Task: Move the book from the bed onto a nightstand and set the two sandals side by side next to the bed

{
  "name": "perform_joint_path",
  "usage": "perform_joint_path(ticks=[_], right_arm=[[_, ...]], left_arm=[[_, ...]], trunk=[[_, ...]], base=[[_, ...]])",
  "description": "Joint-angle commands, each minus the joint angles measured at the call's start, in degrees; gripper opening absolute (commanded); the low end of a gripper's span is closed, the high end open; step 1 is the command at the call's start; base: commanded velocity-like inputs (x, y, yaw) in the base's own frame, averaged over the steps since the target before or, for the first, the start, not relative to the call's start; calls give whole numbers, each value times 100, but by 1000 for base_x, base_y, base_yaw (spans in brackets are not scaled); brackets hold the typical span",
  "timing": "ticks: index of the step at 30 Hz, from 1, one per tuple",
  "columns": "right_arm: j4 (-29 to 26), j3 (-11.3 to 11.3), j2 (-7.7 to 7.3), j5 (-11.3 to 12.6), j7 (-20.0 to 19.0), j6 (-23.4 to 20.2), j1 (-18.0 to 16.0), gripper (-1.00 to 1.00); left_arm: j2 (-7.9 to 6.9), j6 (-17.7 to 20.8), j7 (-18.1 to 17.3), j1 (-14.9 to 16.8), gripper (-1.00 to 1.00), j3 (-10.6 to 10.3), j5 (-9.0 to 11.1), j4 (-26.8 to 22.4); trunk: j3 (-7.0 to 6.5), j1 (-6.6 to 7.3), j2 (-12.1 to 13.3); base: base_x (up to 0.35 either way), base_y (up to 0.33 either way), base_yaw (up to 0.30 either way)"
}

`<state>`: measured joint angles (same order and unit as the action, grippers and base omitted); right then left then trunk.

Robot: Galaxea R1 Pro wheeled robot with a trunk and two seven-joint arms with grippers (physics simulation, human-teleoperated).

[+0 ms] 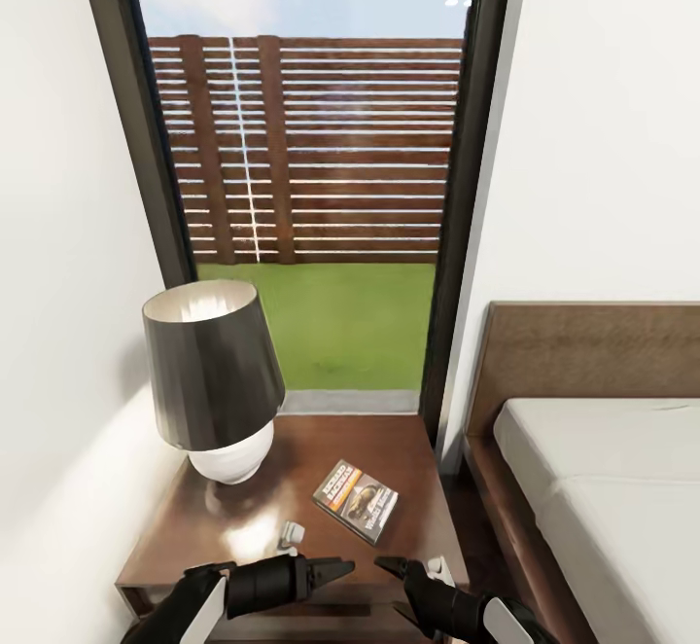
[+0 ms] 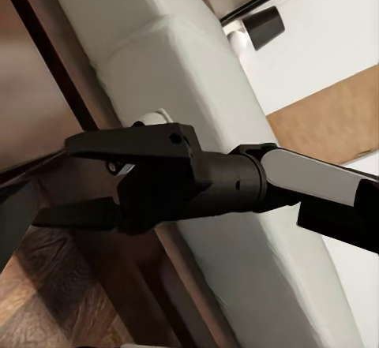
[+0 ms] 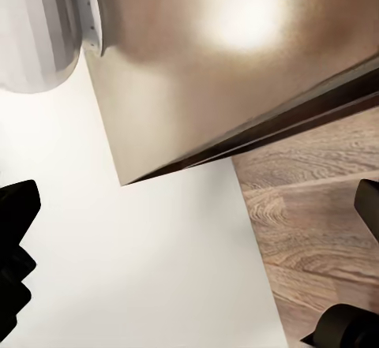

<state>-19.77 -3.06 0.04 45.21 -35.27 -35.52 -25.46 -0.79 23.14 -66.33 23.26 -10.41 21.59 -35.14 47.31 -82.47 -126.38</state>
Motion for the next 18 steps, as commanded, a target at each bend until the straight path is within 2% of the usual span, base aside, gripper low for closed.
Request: perform_joint_path(ticks=[1,9,13,18], right_arm=[[-1,-28,-4,41,3,-16,-3,100],[-3,-28,-3,41,1,-16,-3,100],[-14,-28,-4,41,-4,-22,-3,100],[-11,-36,-22,37,-20,-24,6,100]], left_arm=[[-6,59,3,3,100,-31,56,0],[29,4,88,3,100,-27,40,365],[16,-129,462,3,100,-13,42,633],[-14,-581,984,3,100,-5,40,1030]], trunk=[[-13,24,39],[-156,199,360],[-228,287,520],[-318,397,721]], base=[[0,0,0],[0,0,0],[0,0,0],[0,0,0]])
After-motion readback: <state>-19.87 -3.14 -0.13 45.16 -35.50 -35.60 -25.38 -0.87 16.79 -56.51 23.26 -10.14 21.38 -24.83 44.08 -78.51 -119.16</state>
